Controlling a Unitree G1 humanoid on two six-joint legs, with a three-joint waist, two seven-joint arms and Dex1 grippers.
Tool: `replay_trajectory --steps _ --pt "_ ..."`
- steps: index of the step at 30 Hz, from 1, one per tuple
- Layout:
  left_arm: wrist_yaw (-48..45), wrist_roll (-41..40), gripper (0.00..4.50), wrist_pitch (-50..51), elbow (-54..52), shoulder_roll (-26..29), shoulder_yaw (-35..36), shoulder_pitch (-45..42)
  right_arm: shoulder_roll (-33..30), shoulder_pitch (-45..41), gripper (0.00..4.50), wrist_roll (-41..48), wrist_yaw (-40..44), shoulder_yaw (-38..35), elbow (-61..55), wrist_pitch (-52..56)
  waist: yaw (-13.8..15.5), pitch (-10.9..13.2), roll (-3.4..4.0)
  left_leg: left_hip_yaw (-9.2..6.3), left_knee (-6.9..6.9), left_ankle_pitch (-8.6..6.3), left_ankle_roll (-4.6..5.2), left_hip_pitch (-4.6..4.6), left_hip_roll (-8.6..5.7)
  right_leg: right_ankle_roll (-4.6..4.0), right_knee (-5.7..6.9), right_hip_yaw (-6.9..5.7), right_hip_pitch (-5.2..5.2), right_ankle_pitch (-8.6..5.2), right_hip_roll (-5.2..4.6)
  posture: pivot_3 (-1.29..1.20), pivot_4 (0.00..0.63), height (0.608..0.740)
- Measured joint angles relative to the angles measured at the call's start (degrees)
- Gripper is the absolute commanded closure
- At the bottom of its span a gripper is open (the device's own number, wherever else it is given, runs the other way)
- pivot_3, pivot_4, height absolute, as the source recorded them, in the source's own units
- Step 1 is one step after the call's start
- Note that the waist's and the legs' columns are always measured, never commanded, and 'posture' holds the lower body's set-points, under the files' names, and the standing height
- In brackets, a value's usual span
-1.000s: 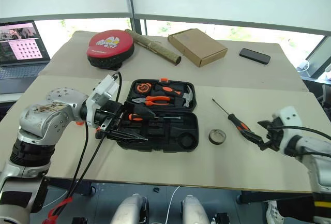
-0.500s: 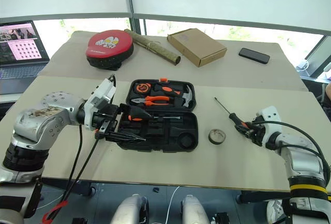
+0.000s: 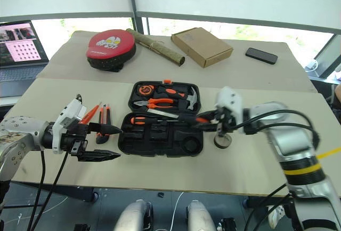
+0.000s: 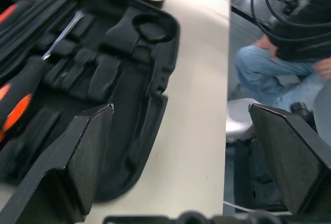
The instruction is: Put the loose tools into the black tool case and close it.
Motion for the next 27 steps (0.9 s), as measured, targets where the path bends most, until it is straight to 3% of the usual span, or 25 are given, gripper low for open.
replay_trajectory --steps 6,14,22,24,27 --pt "2.3 -1.3 0.00 0.0 -1.2 0.0 0.0 -0.3 2.5 -6.3 3.44 -8.8 0.2 6.2 10.4 -5.8 0.3 0.0 -0.02 0.05 0.13 -0.01 0.01 -0.15 0.01 0.03 0.00 -0.04 -0.07 0.02 -0.02 0.00 0.150 0.740" --pt "3.9 -1.8 0.00 0.0 -1.7 -0.1 -0.2 -1.0 5.2 -7.7 3.44 -13.1 1.1 6.7 18.3 -11.8 -0.2 0.0 -0.03 0.04 0.10 -0.01 0.01 -0.16 0.05 0.01 0.02 -0.04 -0.08 0.02 0.02 0.00 0.150 0.740" --pt "4.3 -1.8 0.00 -0.1 -1.3 -0.2 -0.6 -2.8 7.3 -8.2 3.44 -14.7 1.0 6.7 19.2 -12.7 -0.2 0.0 -0.02 0.04 0.10 -0.01 0.01 -0.16 0.05 0.01 0.03 -0.04 -0.08 0.02 0.03 0.00 0.150 0.740" --pt "4.4 -1.8 0.00 -0.2 -1.1 -0.4 -0.9 -2.9 7.6 -8.2 2.44 -15.0 1.0 6.6 19.1 -12.7 -0.2 0.0 -0.02 0.04 0.10 -0.01 0.00 -0.16 0.05 0.01 0.03 -0.04 -0.08 0.02 0.03 0.00 0.150 0.740" --pt "4.6 -1.8 0.00 -0.8 -1.1 -0.7 -1.7 -3.1 7.7 -8.7 1.51 -15.2 0.7 6.2 19.0 -12.5 -0.2 0.0 -0.02 0.05 0.10 -0.01 0.01 -0.15 0.05 0.01 0.03 -0.04 -0.08 0.02 0.03 0.00 0.150 0.740"
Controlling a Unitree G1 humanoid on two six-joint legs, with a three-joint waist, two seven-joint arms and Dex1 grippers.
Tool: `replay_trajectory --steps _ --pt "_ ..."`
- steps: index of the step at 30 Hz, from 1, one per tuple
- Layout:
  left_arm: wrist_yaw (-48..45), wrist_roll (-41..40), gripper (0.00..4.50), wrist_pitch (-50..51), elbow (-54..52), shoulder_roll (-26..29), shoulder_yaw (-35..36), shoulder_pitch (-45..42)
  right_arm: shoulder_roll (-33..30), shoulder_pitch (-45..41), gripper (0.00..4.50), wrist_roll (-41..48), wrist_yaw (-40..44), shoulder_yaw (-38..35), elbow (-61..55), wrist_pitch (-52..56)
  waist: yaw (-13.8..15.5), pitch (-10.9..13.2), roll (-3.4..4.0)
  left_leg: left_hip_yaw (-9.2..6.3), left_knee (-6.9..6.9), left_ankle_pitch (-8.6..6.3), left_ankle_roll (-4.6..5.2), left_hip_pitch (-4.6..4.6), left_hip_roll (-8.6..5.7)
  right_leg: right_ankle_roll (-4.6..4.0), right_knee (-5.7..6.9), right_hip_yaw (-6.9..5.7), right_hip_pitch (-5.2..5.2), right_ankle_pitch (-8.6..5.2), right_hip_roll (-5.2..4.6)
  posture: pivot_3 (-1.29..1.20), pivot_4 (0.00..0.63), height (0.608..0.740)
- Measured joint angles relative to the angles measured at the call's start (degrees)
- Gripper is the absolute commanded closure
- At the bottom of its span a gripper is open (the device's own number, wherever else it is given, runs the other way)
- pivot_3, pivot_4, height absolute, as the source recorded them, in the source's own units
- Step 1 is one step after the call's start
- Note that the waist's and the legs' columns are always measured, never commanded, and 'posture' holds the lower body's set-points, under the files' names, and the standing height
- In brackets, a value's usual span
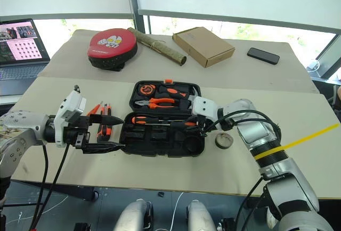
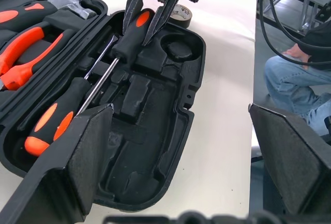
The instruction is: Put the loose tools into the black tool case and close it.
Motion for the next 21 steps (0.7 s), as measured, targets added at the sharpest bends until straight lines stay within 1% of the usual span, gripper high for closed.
replay_trajectory --steps 1,2,4,5,7,9,10,12,15,16,21 --pt "0.1 0.0 0.00 -0.2 0.0 0.0 -0.2 -0.2 0.0 0.0 1.12 0.2 0.1 -0.1 -0.6 0.3 0.0 0.0 0.00 0.00 -0.01 0.00 0.00 0.00 0.00 0.00 0.00 0.00 0.00 0.00 0.00 0.00 0.150 0.740" --pt "0.1 0.0 0.00 -0.3 0.1 -0.1 -0.5 -0.3 0.2 0.0 0.82 0.3 0.2 -0.1 -1.3 0.8 0.0 0.0 0.00 0.00 -0.01 0.00 0.00 0.00 0.00 0.00 0.01 0.00 -0.01 0.00 0.00 0.00 0.150 0.740" --pt "0.1 0.0 0.00 -0.4 0.3 -0.1 -0.7 -0.7 1.0 0.0 0.82 2.1 0.1 -0.9 -3.3 3.3 0.0 0.0 0.00 -0.01 -0.02 0.00 0.00 0.00 0.01 0.00 0.01 0.00 -0.02 0.00 0.01 0.00 0.150 0.740" --pt "0.1 0.0 0.00 -0.5 0.3 -0.1 -0.8 -1.1 1.4 0.0 0.98 2.9 0.1 -1.7 -4.7 4.4 0.0 0.0 0.00 -0.01 -0.02 0.00 0.00 0.00 0.02 -0.01 0.02 0.00 -0.02 0.00 0.01 0.00 0.150 0.740" --pt "0.1 0.0 0.00 -0.6 0.4 -0.1 -0.8 -1.2 1.5 0.0 1.51 4.5 0.0 -2.8 -6.4 6.3 0.0 0.0 0.00 -0.01 -0.02 0.00 0.00 0.00 0.01 0.00 0.01 0.00 -0.01 0.00 0.01 0.00 0.150 0.740" --pt "0.1 0.0 0.00 -0.7 0.6 -0.1 -0.9 -1.2 2.1 0.0 2.22 5.2 -0.5 -3.5 -7.6 8.4 0.0 0.0 0.00 0.00 -0.02 0.00 0.00 0.00 0.01 0.00 0.01 0.00 -0.01 0.00 0.01 0.00 0.150 0.740" --pt "0.1 0.1 0.00 -1.0 0.7 -0.1 -1.0 -1.2 2.6 0.0 2.64 5.6 -0.9 -3.5 -7.8 9.0 0.0 0.0 0.00 0.00 -0.02 0.00 0.00 0.00 0.01 0.00 0.01 0.00 -0.01 0.00 0.01 0.00 0.150 0.740" --pt "0.1 0.1 0.00 -1.3 0.9 -0.1 -1.4 -1.2 3.5 0.2 3.25 5.8 -1.5 -3.5 -7.9 9.4 0.0 0.0 0.00 0.00 -0.02 0.00 0.00 0.00 0.01 0.00 0.01 0.00 -0.01 0.00 0.01 0.00 0.150 0.740" --pt "0.1 0.1 0.00 -1.5 1.5 -0.1 -1.8 -1.2 4.4 0.9 4.32 5.7 -2.8 -3.3 -7.6 9.5 0.0 0.0 0.00 0.01 -0.02 0.00 0.00 0.00 0.01 0.00 0.01 0.00 -0.01 0.00 0.01 0.00 0.150 0.740" --pt "0.1 0.1 0.00 -1.5 1.6 -0.1 -2.0 -1.3 4.7 1.0 4.47 5.5 -3.1 -3.1 -7.3 9.5 0.0 0.0 0.00 0.01 -0.02 0.00 0.00 0.00 0.01 0.00 0.01 -0.01 -0.01 0.00 0.01 0.00 0.150 0.740" --pt "0.1 0.2 0.00 -1.7 1.9 -0.1 -2.7 -1.8 5.6 1.3 4.47 2.3 -4.7 -0.5 -5.0 8.3 0.0 0.0 0.00 0.01 -0.01 0.00 0.00 0.00 0.01 0.00 0.01 -0.01 -0.02 0.00 0.01 0.00 0.150 0.740"
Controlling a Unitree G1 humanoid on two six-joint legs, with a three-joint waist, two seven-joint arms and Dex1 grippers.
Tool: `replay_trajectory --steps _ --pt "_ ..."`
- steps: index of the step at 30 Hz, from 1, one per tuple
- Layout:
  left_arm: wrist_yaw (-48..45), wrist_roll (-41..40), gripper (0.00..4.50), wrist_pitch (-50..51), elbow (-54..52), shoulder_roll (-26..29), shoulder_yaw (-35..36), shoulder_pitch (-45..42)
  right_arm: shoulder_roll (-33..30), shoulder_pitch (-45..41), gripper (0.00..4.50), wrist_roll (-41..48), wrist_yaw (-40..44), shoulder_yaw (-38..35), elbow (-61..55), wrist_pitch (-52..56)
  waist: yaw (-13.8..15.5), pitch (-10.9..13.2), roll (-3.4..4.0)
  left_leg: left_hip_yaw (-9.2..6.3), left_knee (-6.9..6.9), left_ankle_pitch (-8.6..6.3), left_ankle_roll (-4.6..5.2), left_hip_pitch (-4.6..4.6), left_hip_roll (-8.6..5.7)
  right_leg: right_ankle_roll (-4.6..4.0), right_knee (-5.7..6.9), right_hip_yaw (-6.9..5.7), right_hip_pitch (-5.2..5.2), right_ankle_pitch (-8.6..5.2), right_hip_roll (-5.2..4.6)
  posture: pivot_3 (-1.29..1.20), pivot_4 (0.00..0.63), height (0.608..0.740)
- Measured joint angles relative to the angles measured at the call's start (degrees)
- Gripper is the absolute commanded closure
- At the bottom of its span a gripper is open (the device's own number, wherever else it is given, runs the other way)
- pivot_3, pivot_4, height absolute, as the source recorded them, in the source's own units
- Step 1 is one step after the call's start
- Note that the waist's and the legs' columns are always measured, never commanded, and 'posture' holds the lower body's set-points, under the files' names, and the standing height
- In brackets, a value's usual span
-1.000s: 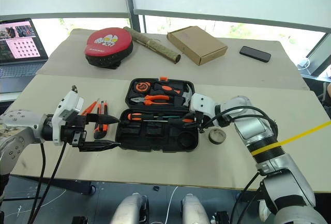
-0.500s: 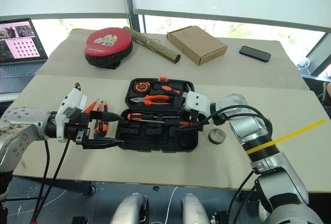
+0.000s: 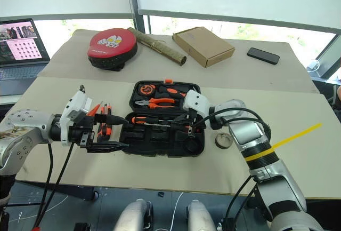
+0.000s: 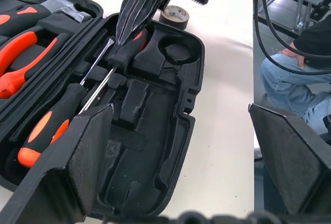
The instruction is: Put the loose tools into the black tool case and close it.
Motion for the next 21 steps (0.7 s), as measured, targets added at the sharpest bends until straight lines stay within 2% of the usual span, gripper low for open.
replay_trajectory --steps 11,16,19,21 --pt "0.1 0.4 0.00 -1.1 0.6 0.0 -0.1 -0.1 0.9 0.2 4.47 -6.6 -2.2 3.7 -0.5 -5.8 -0.3 0.0 -0.04 -0.01 0.00 0.00 -0.01 0.15 0.11 -0.06 0.02 0.00 0.10 0.03 0.10 0.00 0.150 0.740" --pt "1.0 0.8 0.00 -1.2 0.6 -0.2 -0.1 0.4 1.2 0.6 4.47 -6.2 -2.7 2.7 -2.5 -3.0 -0.3 0.0 -0.04 -0.01 -0.01 0.01 -0.02 0.14 0.17 -0.10 0.02 0.02 0.06 0.05 0.17 0.00 0.150 0.740" --pt "2.6 0.9 0.00 -1.2 0.4 -0.3 0.6 2.3 1.8 1.1 4.47 -2.0 -3.3 -0.8 -5.3 2.0 -0.2 0.0 -0.02 -0.01 -0.02 0.01 -0.02 0.03 0.16 -0.11 0.02 0.02 -0.03 0.05 0.15 0.00 0.150 0.740" --pt "4.1 0.9 0.00 -1.2 0.4 -0.6 1.8 3.7 1.5 1.1 4.03 1.2 -3.7 -4.8 -8.0 5.4 -0.1 0.0 -0.03 -0.04 -0.02 0.01 -0.02 0.01 0.16 -0.11 0.01 0.01 -0.03 0.06 0.15 0.00 0.150 0.740"
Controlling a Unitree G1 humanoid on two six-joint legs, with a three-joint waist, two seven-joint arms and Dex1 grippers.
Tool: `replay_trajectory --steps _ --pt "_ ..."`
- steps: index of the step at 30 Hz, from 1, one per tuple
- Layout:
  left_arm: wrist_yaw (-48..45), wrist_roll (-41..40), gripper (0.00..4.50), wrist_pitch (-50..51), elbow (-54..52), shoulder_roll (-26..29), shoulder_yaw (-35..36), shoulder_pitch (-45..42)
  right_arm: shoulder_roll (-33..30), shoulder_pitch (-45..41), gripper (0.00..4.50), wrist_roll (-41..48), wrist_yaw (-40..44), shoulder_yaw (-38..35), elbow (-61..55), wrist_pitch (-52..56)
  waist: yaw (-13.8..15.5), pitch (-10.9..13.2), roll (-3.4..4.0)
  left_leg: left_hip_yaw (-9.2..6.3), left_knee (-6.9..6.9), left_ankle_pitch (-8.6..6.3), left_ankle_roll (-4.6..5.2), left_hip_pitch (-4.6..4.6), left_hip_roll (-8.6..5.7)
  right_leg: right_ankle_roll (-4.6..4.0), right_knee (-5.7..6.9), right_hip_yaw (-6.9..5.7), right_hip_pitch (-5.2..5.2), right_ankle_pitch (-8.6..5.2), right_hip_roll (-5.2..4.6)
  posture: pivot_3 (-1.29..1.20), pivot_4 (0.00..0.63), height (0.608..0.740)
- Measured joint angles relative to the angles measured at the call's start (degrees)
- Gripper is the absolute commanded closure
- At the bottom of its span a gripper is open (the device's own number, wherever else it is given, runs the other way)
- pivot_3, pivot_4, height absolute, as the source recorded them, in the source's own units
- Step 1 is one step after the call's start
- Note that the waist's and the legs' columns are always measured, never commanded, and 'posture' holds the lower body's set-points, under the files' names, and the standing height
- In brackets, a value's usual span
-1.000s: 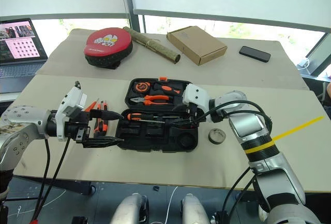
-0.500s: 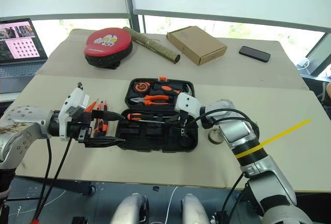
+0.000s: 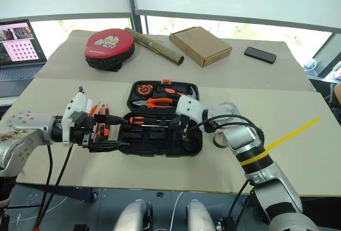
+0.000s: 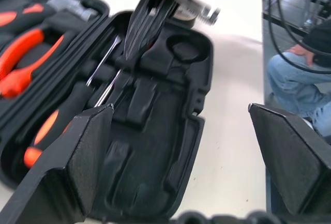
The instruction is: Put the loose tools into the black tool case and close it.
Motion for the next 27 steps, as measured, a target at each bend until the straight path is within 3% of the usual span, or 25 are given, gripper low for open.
replay_trajectory --steps 3,5,6,12,16,19,22,24,27 --pt "4.4 -0.2 0.00 0.5 -1.2 -0.5 5.4 4.6 -2.7 1.4 3.28 8.7 1.5 -7.4 -7.8 6.9 0.1 0.0 0.00 -0.01 -0.09 0.00 0.00 -0.01 -0.02 0.00 -0.05 -0.01 0.00 0.00 -0.07 0.00 0.150 0.740" --pt "7.9 0.0 0.00 1.1 -2.4 -1.2 10.7 10.1 -4.9 3.0 2.52 14.2 2.7 -11.4 -12.4 10.8 0.1 0.0 -0.01 -0.01 -0.17 0.00 0.00 0.00 -0.04 0.00 -0.09 -0.05 0.00 0.00 -0.13 0.00 0.150 0.740" --pt "10.4 0.1 0.00 1.8 -3.3 -2.4 16.2 15.9 -7.3 5.3 2.05 18.1 3.6 -14.3 -16.2 13.3 0.0 0.0 -0.01 0.01 -0.30 -0.01 0.00 0.08 -0.10 0.01 -0.10 -0.05 0.01 -0.01 -0.23 0.00 0.150 0.740" --pt "14.4 4.8 0.00 0.4 -2.5 -5.9 32.8 36.6 -12.8 11.5 0.10 28.5 3.5 -22.1 -24.1 20.3 -0.2 0.0 -0.05 0.08 -0.61 -0.01 -0.02 0.45 -0.16 -0.18 -0.15 -0.07 0.08 -0.11 -0.40 0.00 0.150 0.740" --pt "16.0 6.6 0.00 0.4 1.3 -5.8 36.5 38.8 -14.7 12.9 0.05 31.5 2.7 -23.6 -27.0 21.4 0.4 0.0 -0.09 0.10 -0.61 0.01 -0.07 0.51 -0.14 -0.43 -0.30 -0.26 -0.01 -0.27 -0.45 0.00 0.150 0.740" --pt "17.0 6.1 0.00 4.3 2.9 -3.1 35.4 34.8 -15.2 13.2 0.05 33.0 1.1 -23.9 -28.0 21.7 1.0 0.0 -0.21 0.10 -0.61 -0.04 -0.16 0.52 -0.13 -0.65 -0.34 -0.33 0.04 -0.39 -0.55 0.00 0.150 0.740" --pt "18.6 5.3 0.00 11.1 4.9 3.1 30.9 25.3 -15.5 13.5 0.05 33.9 -0.5 -23.9 -28.7 21.7 1.4 0.0 -0.37 0.13 -0.61 0.01 -0.14 0.48 -0.14 -0.63 -0.41 -0.39 0.03 -0.36 -0.56 0.00 0.150 0.740" --pt "18.6 4.8 0.00 14.9 6.5 6.5 26.8 20.1 -15.8 14.4 0.05 34.7 -1.3 -24.1 -29.6 21.7 1.2 -0.1 -0.39 0.18 -0.63 0.03 -0.09 0.36 -0.16 -0.18 -0.44 -0.35 0.14 -0.10 -0.54 0.00 0.150 0.740" --pt "18.4 6.4 0.00 19.3 12.3 10.0 14.3 5.7 -15.9 16.9 0.05 35.3 -3.4 -24.5 -31.4 21.7 1.2 0.0 -0.41 0.11 -0.70 0.04 -0.07 0.24 -0.19 -0.15 -0.35 -0.35 0.06 -0.08 -0.38 0.00 0.150 0.740"
